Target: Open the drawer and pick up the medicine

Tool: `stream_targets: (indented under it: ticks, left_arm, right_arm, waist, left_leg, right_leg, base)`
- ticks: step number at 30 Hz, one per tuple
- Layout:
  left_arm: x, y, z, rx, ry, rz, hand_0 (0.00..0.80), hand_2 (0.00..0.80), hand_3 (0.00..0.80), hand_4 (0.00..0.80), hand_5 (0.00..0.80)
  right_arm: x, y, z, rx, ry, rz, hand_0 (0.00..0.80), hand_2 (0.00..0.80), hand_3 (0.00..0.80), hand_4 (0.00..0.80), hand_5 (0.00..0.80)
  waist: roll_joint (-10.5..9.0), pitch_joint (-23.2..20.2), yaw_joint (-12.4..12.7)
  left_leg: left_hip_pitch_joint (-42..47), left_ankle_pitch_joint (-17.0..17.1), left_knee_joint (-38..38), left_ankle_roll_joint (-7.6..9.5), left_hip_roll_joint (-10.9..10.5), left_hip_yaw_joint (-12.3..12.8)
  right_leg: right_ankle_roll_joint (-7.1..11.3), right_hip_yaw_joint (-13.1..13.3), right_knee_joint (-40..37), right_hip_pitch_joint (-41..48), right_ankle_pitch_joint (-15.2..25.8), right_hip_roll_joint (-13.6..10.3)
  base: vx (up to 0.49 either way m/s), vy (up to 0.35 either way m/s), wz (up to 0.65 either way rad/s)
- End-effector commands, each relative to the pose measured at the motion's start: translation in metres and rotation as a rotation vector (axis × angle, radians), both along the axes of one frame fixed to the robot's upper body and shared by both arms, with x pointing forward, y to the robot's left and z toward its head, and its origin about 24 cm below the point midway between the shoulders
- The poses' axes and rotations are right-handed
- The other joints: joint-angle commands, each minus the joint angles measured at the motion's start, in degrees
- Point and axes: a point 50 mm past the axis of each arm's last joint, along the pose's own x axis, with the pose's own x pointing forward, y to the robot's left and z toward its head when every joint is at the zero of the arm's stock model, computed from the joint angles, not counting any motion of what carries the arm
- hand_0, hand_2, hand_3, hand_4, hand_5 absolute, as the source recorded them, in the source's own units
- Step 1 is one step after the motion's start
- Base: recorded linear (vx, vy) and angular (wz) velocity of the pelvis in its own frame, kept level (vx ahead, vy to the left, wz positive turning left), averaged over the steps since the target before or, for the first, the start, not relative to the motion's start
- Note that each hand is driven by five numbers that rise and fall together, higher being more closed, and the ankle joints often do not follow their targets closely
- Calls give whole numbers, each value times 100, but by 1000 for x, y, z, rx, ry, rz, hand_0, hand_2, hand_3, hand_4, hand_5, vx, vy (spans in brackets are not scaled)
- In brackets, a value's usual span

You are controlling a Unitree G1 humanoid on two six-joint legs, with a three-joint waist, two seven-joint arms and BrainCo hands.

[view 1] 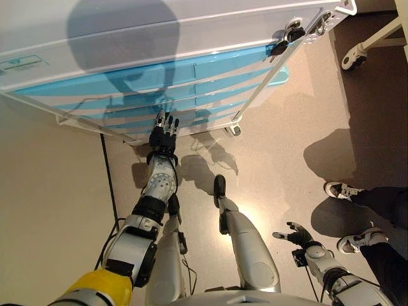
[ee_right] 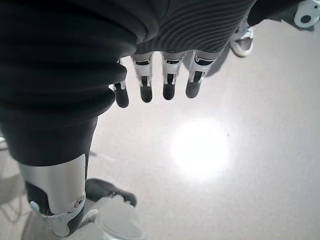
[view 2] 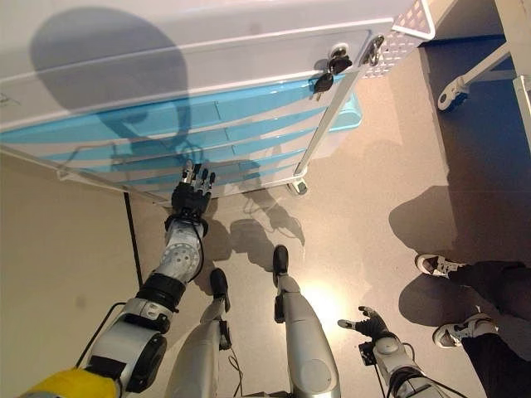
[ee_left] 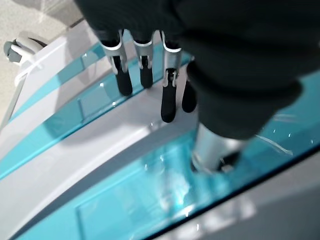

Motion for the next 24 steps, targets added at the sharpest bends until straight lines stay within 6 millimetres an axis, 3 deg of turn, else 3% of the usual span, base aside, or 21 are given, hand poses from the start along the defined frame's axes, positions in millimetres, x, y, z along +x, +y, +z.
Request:
stream_targets:
  ticks: [1, 2, 3, 5, 9, 10, 11, 12, 14, 24]
  left_arm:
    - [16, 31, 86, 22, -334, 131, 264, 264, 264, 264, 264]
    - [16, 32, 90, 28, -349, 133, 333, 333, 333, 333, 333]
    - [15, 34, 93, 34, -363, 137, 320, 320, 320, 320, 320]
    - [14, 34, 99, 36, -391, 140, 113, 113, 113, 113, 113]
    - [14, 39, 111, 53, -430, 158, 132, 132, 132, 132, 132]
    - [14, 39, 111, 53, -430, 158, 238, 238, 238, 238, 238]
    - [14, 40, 113, 54, -438, 161, 427, 427, 427, 427, 427]
    - [13, 43, 118, 66, -452, 170, 502, 502, 502, 502, 502]
    - [12, 45, 120, 81, -459, 171, 800, 800, 800, 800, 800]
    - [8, 26, 136, 122, -555, 83, 800, 800, 800, 800, 800]
  right_arm:
    - [-21, -8, -7, -38, 73, 24, 0, 0, 0, 0, 0]
    - [-21, -8, -7, -38, 78, 30, 0, 0, 0, 0, 0]
    - [-22, -8, -8, -40, 82, 34, 0, 0, 0, 0, 0]
    - [-23, -8, -8, -39, 87, 39, 0, 0, 0, 0, 0]
    - [-25, -7, -9, -38, 97, 49, 0, 0, 0, 0, 0]
    - [-25, -7, -9, -38, 97, 49, 0, 0, 0, 0, 0]
    - [-25, -7, -9, -37, 98, 51, 0, 0, 0, 0, 0]
    - [-24, -7, -9, -37, 97, 55, 0, 0, 0, 0, 0]
    - [-24, -7, -9, -38, 96, 55, 0, 0, 0, 0, 0]
    - [-23, -8, -8, -35, 99, 69, 0, 0, 0, 0, 0]
  waist:
    - [-60, -180, 64]
    - [-62, -182, 75]
    - [-60, -186, 79]
    - [-59, -181, 87]
    - [-57, -211, 93]
    - [-57, -210, 92]
    - [-59, -215, 89]
    - [-59, -222, 96]
    - [-53, -222, 100]
    - [-18, -181, 107]
  left_leg:
    - [-380, 102, 230, -123, 44, -65]
    - [-366, 112, 207, -123, 45, -70]
    - [-351, 121, 182, -125, 46, -71]
    - [-323, 140, 153, -126, 43, -82]
    - [-267, 168, 61, -125, 47, -111]
    - [-265, 170, 58, -125, 47, -111]
    - [-261, 171, 47, -124, 47, -116]
    - [-247, 175, 35, -125, 45, -122]
    - [-246, 179, 39, -122, 37, -131]
    - [-258, 152, 113, -103, 17, -185]
  right_leg:
    - [691, 151, 311, -68, -125, -222]
    - [694, 146, 304, -56, -122, -215]
    - [695, 139, 287, -41, -120, -212]
    - [694, 139, 287, -28, -122, -205]
    - [703, 136, 261, 4, -127, -192]
    - [703, 136, 260, 6, -126, -192]
    - [705, 142, 247, 6, -123, -190]
    - [710, 137, 238, 14, -128, -185]
    - [708, 145, 242, 16, -130, -180]
    - [685, 172, 348, 8, -170, -176]
  base:
    - [0, 0, 0]
    - [0, 0, 0]
    - [0, 0, 0]
    - [0, 0, 0]
    - [0, 0, 0]
    - [0, 0, 0]
    - [0, 0, 0]
    - [0, 0, 0]
    - [0, 0, 0]
    - [0, -1, 1]
